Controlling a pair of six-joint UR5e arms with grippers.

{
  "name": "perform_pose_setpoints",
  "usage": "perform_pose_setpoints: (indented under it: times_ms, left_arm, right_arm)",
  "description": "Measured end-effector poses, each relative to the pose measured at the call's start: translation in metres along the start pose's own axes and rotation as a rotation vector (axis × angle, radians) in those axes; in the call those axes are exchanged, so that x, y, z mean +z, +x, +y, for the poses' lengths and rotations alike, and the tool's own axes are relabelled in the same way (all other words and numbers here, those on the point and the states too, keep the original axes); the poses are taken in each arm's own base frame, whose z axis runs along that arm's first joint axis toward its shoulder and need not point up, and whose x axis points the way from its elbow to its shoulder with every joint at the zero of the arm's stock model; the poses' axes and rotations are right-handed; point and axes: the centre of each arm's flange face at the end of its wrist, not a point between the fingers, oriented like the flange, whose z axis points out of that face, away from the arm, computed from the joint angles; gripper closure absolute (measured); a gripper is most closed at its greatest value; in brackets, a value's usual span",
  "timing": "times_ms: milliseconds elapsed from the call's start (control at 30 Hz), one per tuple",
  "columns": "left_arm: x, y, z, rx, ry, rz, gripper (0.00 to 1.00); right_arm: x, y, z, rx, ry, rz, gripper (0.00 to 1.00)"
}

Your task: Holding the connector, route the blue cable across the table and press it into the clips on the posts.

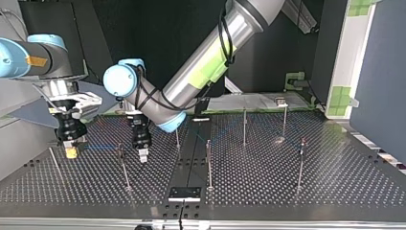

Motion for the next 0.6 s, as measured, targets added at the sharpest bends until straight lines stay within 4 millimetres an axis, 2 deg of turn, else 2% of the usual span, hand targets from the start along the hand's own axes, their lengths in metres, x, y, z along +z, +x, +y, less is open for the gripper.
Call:
perform_pose_setpoints:
  times_ms: [367,600]
  left_arm:
    - [0.005,-0.012,0.002,-0.008,-0.007,-0.017,0.00]
    - [0.005,-0.012,0.002,-0.009,-0.007,-0.018,0.00]
  right_arm:
    - [0.000,0.000,-0.001,0.000,0.001,-0.001,1.00]
    - [0.000,0.000,-0.001,0.000,0.001,0.000,1.00]
